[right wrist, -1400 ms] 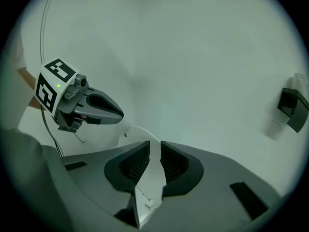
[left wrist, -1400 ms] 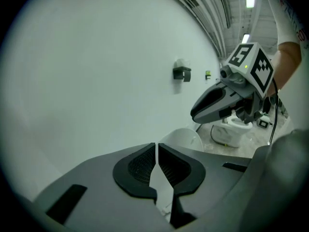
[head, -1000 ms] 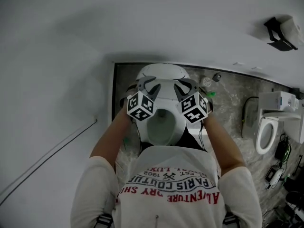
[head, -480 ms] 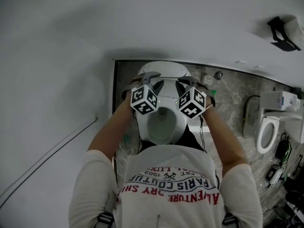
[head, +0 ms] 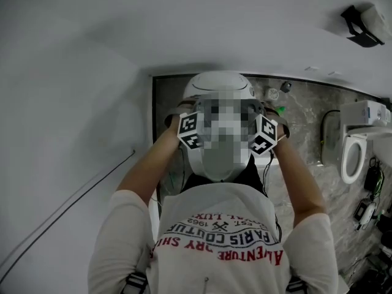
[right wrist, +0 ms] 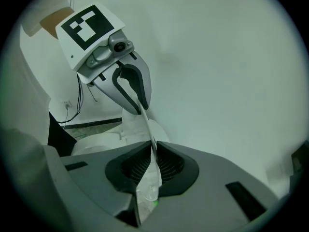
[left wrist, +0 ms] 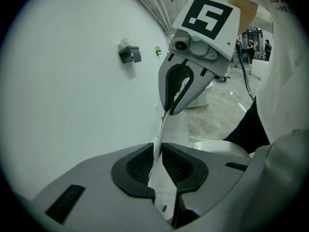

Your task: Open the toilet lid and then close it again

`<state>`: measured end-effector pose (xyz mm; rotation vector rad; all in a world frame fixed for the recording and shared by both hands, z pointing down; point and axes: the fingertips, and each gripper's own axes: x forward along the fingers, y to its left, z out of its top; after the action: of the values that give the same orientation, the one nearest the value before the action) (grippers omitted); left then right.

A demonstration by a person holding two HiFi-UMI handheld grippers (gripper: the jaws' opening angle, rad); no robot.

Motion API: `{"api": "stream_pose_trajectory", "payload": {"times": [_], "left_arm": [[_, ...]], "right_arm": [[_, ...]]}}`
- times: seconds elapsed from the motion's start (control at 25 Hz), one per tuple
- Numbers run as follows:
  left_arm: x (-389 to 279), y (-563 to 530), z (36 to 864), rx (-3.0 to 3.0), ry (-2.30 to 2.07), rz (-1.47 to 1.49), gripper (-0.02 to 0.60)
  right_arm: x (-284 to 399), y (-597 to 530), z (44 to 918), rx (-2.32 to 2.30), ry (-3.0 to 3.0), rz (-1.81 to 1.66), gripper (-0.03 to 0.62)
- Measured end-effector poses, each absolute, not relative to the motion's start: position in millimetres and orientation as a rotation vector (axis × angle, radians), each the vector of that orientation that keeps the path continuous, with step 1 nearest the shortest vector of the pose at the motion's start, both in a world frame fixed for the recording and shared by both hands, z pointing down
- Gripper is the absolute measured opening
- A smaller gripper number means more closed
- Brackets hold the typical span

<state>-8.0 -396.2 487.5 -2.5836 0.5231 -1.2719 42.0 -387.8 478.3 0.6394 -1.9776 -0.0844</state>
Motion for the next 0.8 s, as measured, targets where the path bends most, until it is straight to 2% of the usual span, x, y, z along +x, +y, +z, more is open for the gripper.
{"api": "stream_pose_trajectory", "payload": {"times": [0.36, 0.8], "left_arm": [[-3, -339, 486, -2.512, 0.321, -1.238, 0.04], [-6, -282, 489, -2.548, 0.358, -1.229, 0.038]], "right_arm": [[46, -334, 477, 0.679, -1.952, -0.108, 0.034], [44, -277, 481, 0.697, -1.943, -0.127, 0.034]]}}
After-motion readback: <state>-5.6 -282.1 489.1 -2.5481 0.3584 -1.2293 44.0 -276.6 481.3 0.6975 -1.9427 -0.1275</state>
